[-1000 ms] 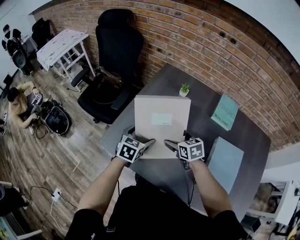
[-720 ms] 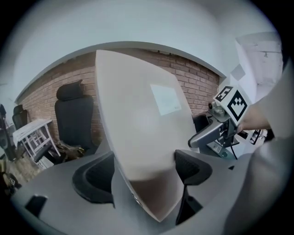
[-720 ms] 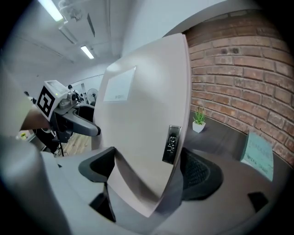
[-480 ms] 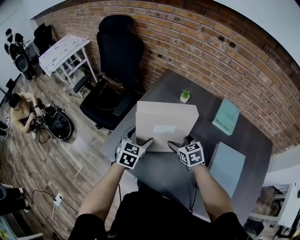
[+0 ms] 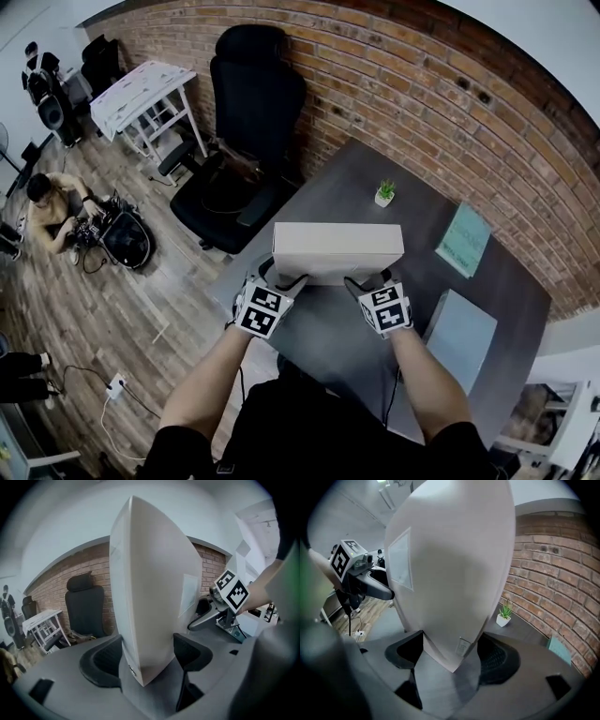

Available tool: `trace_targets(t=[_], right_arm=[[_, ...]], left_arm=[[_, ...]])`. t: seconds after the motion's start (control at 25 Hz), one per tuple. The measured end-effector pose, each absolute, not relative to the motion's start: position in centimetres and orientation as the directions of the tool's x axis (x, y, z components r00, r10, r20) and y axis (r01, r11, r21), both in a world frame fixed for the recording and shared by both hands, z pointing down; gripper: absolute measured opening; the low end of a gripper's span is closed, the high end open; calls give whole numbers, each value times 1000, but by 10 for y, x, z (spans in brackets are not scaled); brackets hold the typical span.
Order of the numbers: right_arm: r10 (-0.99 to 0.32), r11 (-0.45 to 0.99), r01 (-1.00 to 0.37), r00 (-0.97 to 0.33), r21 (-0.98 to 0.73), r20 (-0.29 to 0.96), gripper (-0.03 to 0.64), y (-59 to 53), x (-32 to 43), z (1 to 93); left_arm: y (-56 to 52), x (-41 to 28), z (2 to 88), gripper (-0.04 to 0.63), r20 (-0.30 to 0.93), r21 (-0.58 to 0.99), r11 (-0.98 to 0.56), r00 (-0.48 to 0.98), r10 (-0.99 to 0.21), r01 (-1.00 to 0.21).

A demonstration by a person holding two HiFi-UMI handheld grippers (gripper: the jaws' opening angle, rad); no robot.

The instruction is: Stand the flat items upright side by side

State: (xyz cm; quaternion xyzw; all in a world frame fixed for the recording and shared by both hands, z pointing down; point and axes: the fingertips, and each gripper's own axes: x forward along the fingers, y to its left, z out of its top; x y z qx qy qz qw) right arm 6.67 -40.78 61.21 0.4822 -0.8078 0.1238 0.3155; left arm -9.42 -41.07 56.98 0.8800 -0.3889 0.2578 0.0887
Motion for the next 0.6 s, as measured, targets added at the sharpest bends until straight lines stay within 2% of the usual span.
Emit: trace_targets(t=[0.6], right_arm=[[-673,526,-850,-410,8,616,376,-413,69,603]], left_arm=[[-414,-104,576,353,557,-21,-675,552,-621,-738]])
